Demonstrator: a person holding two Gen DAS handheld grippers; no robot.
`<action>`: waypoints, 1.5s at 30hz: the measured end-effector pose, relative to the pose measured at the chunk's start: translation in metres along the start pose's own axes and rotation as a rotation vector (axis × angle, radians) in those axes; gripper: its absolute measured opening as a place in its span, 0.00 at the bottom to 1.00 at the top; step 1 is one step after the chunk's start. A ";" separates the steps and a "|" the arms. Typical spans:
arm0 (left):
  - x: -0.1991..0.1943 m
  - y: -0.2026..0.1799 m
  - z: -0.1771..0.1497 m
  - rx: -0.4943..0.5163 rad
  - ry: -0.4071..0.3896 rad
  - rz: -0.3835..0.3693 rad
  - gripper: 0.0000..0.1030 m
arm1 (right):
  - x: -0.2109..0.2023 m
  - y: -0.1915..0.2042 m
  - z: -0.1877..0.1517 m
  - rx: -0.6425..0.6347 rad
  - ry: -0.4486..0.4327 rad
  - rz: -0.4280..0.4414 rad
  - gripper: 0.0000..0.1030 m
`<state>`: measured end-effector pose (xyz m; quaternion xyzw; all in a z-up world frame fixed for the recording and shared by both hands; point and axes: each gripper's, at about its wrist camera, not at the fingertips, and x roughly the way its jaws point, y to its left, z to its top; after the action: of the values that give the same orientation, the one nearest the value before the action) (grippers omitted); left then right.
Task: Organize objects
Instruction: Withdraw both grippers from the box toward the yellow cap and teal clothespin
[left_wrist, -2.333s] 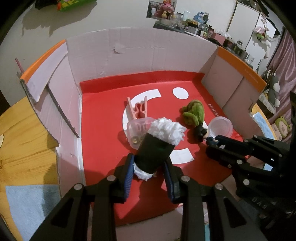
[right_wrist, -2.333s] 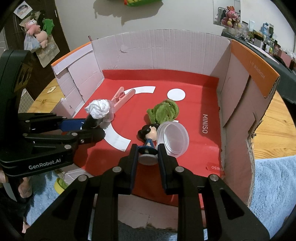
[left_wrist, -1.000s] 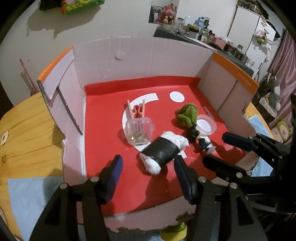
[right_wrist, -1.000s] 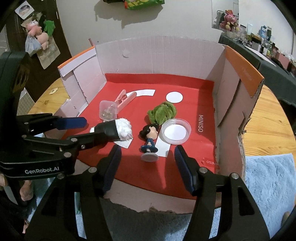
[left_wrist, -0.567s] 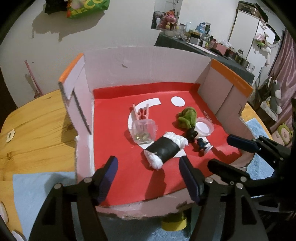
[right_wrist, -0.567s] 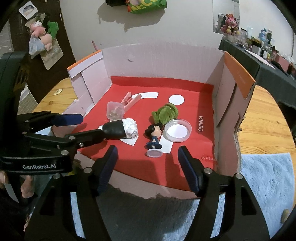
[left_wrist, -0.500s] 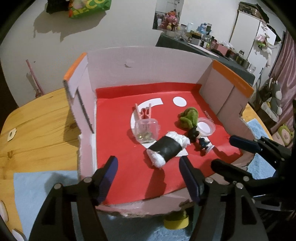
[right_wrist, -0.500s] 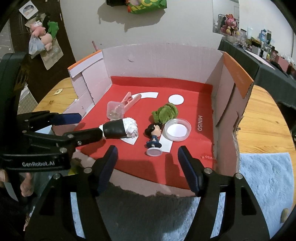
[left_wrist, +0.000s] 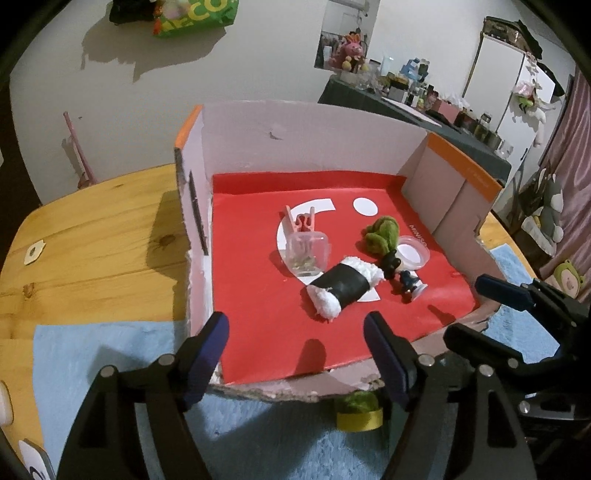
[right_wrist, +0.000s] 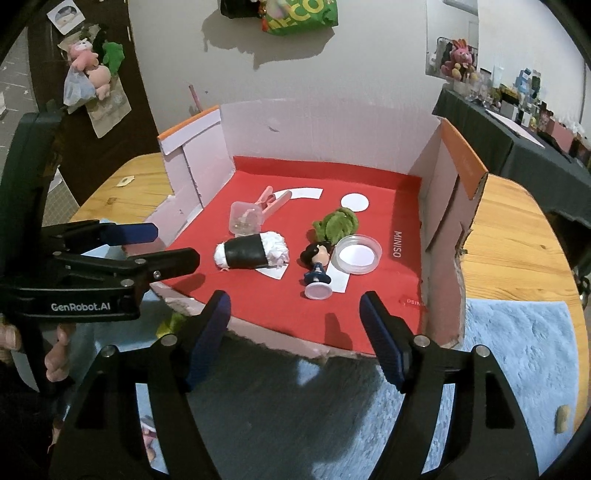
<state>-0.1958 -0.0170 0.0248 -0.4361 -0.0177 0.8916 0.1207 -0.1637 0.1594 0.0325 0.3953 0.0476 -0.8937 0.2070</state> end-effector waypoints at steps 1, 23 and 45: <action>-0.001 0.000 -0.001 -0.002 -0.002 0.000 0.75 | -0.002 0.001 -0.001 0.000 -0.002 0.002 0.69; -0.029 -0.003 -0.022 -0.011 -0.035 -0.004 0.82 | -0.037 0.022 -0.023 -0.035 -0.035 0.017 0.77; -0.038 -0.004 -0.050 -0.004 -0.016 -0.016 0.82 | -0.027 0.039 -0.051 -0.061 0.022 0.042 0.77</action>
<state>-0.1333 -0.0254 0.0233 -0.4291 -0.0242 0.8940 0.1268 -0.0961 0.1453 0.0205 0.3996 0.0686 -0.8829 0.2370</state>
